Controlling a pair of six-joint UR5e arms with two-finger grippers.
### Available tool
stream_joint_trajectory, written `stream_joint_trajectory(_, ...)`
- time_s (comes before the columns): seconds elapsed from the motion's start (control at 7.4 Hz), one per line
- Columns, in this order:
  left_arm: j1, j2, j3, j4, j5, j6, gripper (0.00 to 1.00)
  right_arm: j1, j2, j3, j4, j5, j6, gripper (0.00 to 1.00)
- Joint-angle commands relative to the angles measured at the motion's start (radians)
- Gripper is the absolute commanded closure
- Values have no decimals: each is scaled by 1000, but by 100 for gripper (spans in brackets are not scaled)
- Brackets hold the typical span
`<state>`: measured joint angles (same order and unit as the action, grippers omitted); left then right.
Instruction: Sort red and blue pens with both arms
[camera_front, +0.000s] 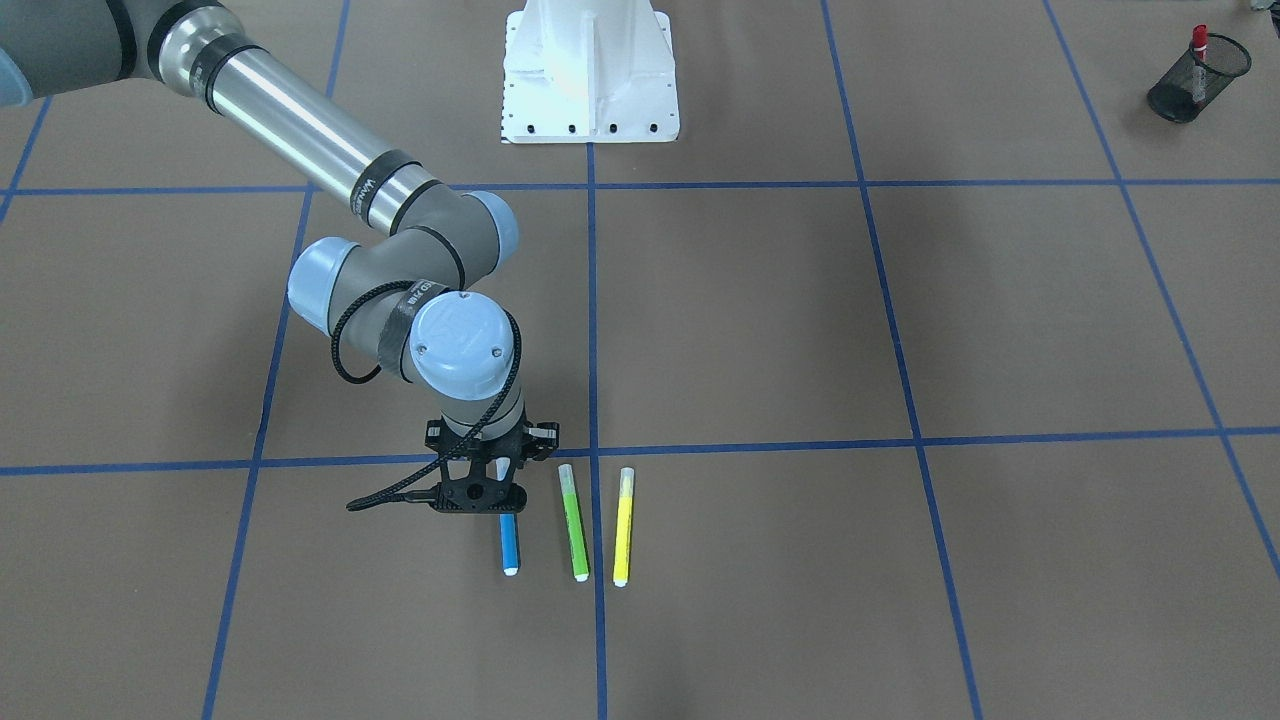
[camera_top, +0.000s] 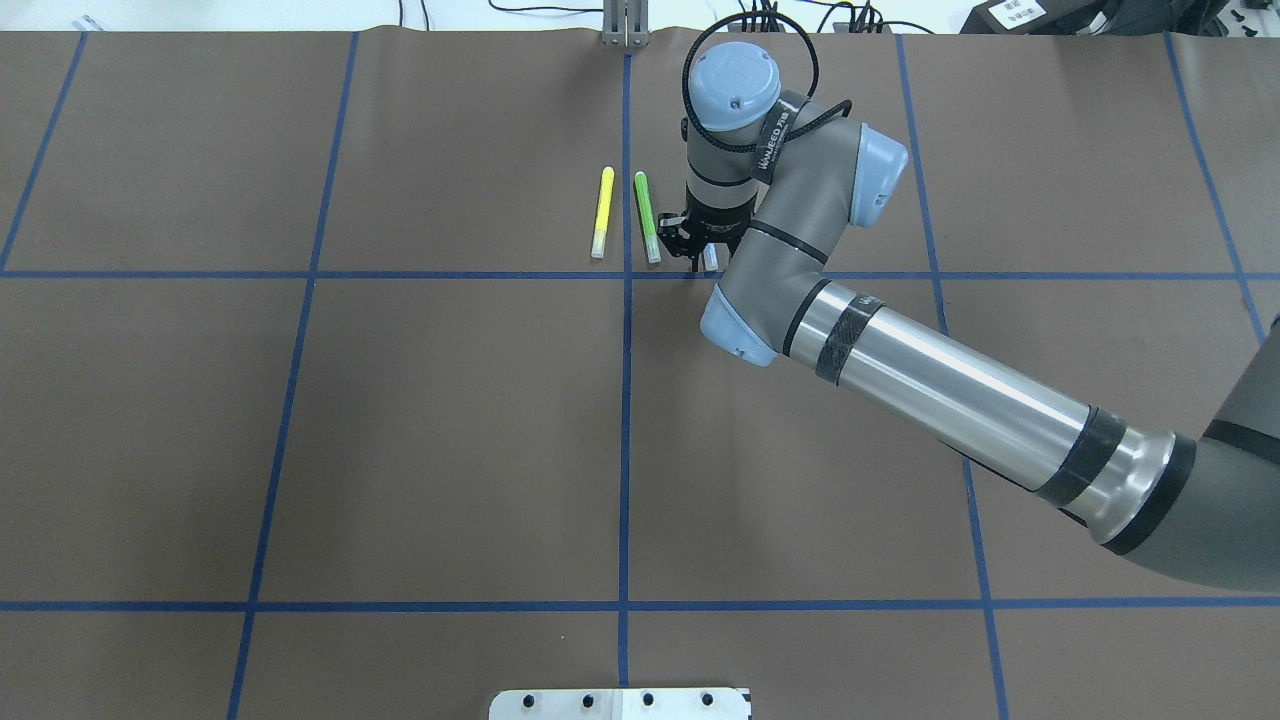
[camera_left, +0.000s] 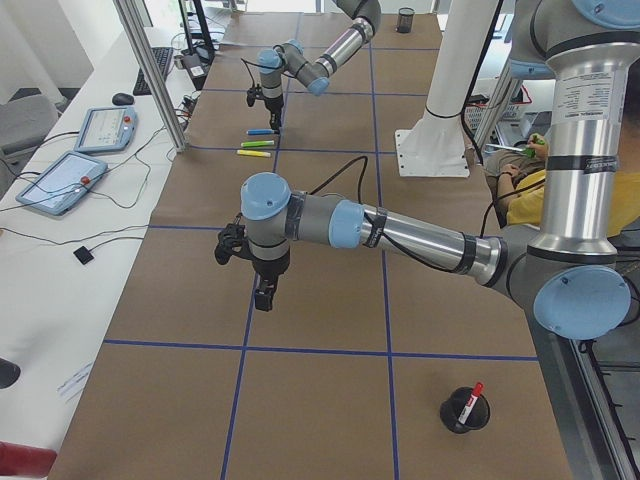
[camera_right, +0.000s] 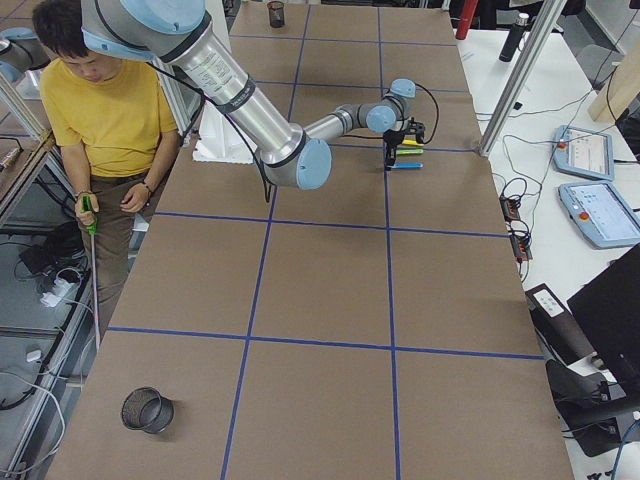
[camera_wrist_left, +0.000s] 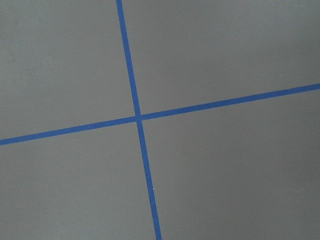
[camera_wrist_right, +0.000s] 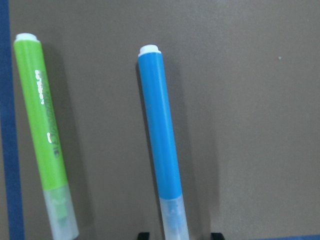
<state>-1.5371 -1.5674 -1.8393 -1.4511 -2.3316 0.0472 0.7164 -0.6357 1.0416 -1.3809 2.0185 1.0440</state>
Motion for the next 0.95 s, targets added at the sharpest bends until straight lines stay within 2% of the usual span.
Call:
stream_joint_trajectory(0.0, 0, -2, 0, 0, 0, -1, 0, 0, -15, 0, 26, 2, -1, 49)
stream_joint_trajectory(0.68, 0, -2, 0, 0, 0, -1, 0, 0, -10, 0, 28, 2, 1, 50)
stream_joint_trajectory(0.81, 0, -3, 0, 0, 0, -1, 0, 0, -12, 0, 28, 2, 1, 53)
